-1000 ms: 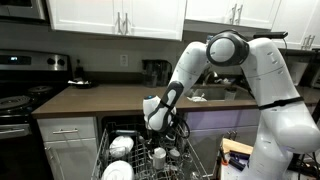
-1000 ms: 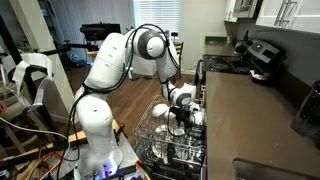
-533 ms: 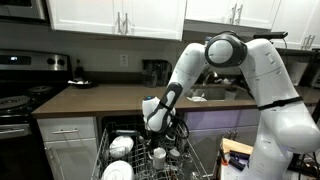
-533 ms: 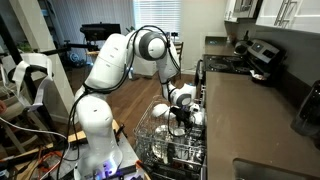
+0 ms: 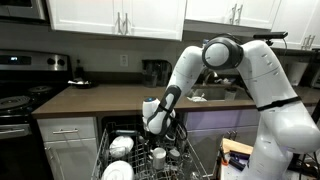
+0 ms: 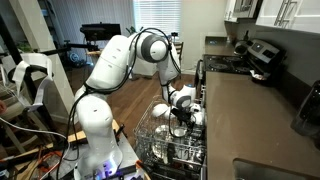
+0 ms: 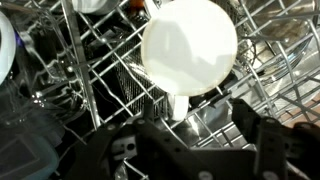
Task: Pick the cup in the dishwasher and put it on the counter
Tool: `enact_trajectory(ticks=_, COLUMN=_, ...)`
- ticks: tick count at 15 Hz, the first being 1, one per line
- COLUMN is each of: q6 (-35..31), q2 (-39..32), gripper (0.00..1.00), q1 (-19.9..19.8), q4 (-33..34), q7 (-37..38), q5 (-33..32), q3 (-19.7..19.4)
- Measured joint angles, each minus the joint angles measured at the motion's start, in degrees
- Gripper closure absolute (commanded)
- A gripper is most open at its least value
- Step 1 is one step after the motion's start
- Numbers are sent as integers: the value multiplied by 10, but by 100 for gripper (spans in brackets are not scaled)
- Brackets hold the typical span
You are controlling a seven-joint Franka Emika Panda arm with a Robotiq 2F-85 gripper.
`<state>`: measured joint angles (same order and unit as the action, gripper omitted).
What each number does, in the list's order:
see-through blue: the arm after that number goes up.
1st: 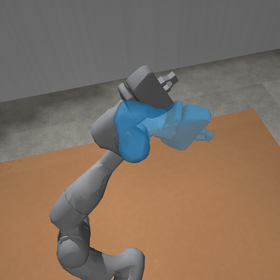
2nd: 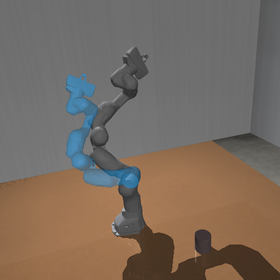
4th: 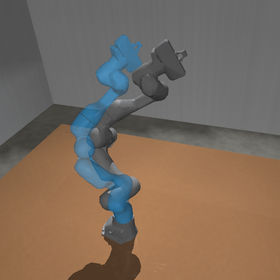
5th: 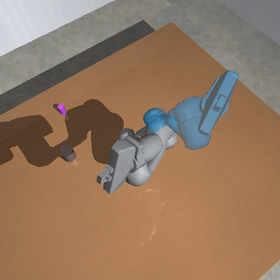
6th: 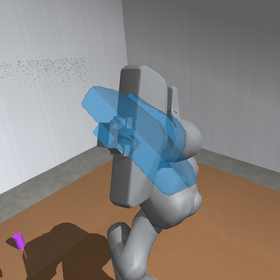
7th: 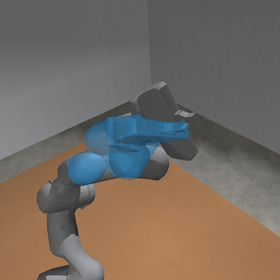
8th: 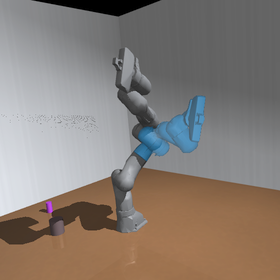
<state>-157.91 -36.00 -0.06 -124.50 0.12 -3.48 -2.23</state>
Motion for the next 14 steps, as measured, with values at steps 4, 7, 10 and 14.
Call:
enact_trajectory(ticks=4, q6=-11, q2=-14, gripper=50, q1=0, q4=7, q7=0, q5=0, q3=-1)
enact_trajectory(ticks=7, q6=-11, q2=-16, gripper=44, q1=0, q4=9, q7=0, q5=0, q3=-1)
enact_trajectory(ticks=10, q6=-11, q2=-16, gripper=69, q1=0, q4=9, q7=0, q5=0, q3=-2)
enact_trajectory(ticks=14, q6=-11, q2=-16, gripper=95, q1=0, q4=10, q7=0, q5=0, q3=-3)
